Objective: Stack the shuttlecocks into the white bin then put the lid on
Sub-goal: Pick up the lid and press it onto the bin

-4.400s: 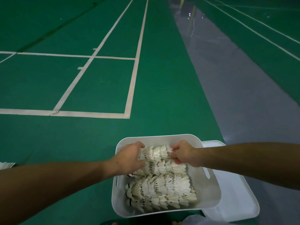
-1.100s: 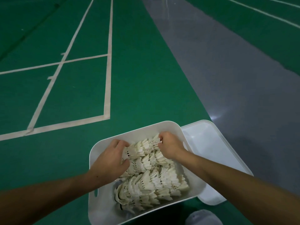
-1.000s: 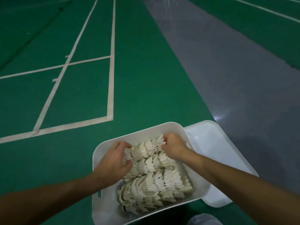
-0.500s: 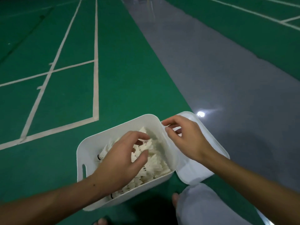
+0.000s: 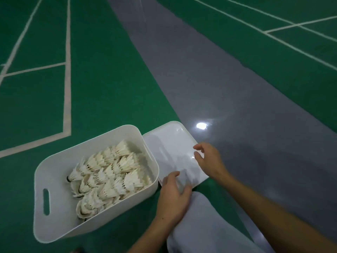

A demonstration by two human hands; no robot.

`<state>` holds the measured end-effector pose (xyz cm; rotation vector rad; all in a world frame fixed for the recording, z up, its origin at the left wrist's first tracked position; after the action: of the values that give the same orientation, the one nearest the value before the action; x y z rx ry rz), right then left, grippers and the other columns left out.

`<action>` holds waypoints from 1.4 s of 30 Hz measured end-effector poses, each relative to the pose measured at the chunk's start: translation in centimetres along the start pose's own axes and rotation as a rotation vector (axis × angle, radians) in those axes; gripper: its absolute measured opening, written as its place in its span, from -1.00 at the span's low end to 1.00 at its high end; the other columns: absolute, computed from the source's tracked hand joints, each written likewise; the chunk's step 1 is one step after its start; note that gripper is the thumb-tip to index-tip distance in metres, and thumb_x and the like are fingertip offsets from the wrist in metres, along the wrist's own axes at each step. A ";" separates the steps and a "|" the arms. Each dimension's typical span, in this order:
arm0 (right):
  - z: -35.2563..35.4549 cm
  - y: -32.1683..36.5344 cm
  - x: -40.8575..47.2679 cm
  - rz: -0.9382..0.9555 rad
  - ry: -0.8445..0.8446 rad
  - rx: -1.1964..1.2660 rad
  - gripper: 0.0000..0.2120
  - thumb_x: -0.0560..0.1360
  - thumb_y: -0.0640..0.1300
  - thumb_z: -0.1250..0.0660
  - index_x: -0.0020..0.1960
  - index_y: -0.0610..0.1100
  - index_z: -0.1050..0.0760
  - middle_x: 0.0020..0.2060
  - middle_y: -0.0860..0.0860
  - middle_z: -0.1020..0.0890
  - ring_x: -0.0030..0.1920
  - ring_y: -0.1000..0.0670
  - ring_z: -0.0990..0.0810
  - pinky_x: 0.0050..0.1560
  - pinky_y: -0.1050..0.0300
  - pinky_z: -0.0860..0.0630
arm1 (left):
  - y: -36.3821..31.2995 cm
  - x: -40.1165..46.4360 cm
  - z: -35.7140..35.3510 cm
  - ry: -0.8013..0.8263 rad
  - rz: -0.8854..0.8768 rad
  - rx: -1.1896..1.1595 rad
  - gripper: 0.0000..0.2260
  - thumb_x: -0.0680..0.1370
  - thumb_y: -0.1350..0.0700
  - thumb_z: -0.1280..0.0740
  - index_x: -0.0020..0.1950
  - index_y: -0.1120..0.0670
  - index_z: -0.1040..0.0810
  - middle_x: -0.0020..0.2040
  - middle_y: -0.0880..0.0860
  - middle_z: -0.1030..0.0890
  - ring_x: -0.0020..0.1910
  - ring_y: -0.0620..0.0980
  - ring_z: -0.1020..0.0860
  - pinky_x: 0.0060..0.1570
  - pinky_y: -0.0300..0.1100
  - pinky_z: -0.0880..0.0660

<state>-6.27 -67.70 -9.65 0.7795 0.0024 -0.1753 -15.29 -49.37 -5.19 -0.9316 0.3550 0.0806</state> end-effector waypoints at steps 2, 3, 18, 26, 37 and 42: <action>-0.6 -1.4 0.7 -0.048 0.044 -0.109 -0.75 0.62 -0.11 -0.37 0.29 -0.07 -0.56 0.28 -0.05 -0.58 0.33 -0.13 -0.50 0.42 -0.04 -0.41 | 1.9 1.0 -1.3 0.012 0.129 -0.015 -0.41 0.64 -0.19 -0.30 0.62 -0.05 -0.24 0.64 0.00 -0.27 0.57 0.05 -0.33 0.53 -0.04 -0.30; -0.9 -1.9 1.0 -0.078 0.071 -0.156 -0.70 0.62 -0.09 -0.37 0.35 -0.07 -0.53 0.34 -0.07 -0.53 0.38 -0.16 -0.45 0.44 -0.05 -0.37 | 2.7 1.4 -1.8 0.018 0.177 -0.021 -0.35 0.63 -0.22 -0.30 0.65 -0.04 -0.20 0.67 0.02 -0.21 0.62 0.07 -0.26 0.58 0.01 -0.25; -0.7 -3.5 2.5 -0.343 -0.039 -0.117 -0.53 0.62 -0.08 -0.34 0.50 -0.09 -0.35 0.36 -0.19 -0.40 0.35 -0.28 -0.40 0.33 -0.22 -0.47 | 2.8 1.7 -3.6 -0.082 0.482 -0.360 -0.16 0.19 -0.30 -0.39 0.49 -0.26 -0.34 0.41 -0.04 -0.47 0.37 0.09 -0.50 0.42 0.18 -0.43; 10.7 3.5 4.2 -0.088 -0.154 0.092 -0.82 0.63 -0.16 -0.37 0.20 -0.18 -0.55 0.01 -0.05 -0.62 0.01 -0.16 -0.63 -0.01 0.09 -0.44 | -2.0 2.7 -1.7 -0.062 0.240 -0.514 -0.20 0.18 -0.18 -0.54 0.38 -0.25 -0.34 0.35 -0.01 -0.56 0.32 0.05 -0.58 0.35 0.09 -0.54; 14.7 21.8 -0.8 0.458 -0.194 -0.290 -0.82 0.65 -0.22 -0.19 0.20 -0.03 -0.39 -0.06 -0.07 -0.66 -0.14 -0.23 -0.61 -0.16 -0.15 -0.55 | -9.2 0.0 16.4 -0.298 -0.049 -0.586 -0.69 0.66 0.12 -0.37 0.41 0.09 -0.53 0.33 0.05 -0.61 0.18 -0.01 -0.65 0.26 0.08 -0.62; 10.5 28.4 -3.6 0.923 -0.101 -0.609 -0.67 0.50 -0.42 -0.24 0.22 -0.20 -0.47 -0.17 -0.17 -0.66 -0.28 -0.29 -0.61 -0.28 0.00 -0.30 | -5.6 -3.4 28.0 -0.565 0.082 -1.016 -0.75 0.74 0.26 -0.09 0.28 0.24 -0.53 0.16 0.25 -0.68 0.04 0.26 -0.70 0.11 0.13 -0.65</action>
<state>-5.97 -54.70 17.92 0.1078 -0.3789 0.6417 -9.86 -30.09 15.50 -1.8297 -0.2193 0.6283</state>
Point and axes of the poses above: each hand's wrist, its own x-axis towards the middle knuckle, its own z-axis out of the back of the hand, y = z × x, the point moved 1 cm from there along x, towards the middle knuckle
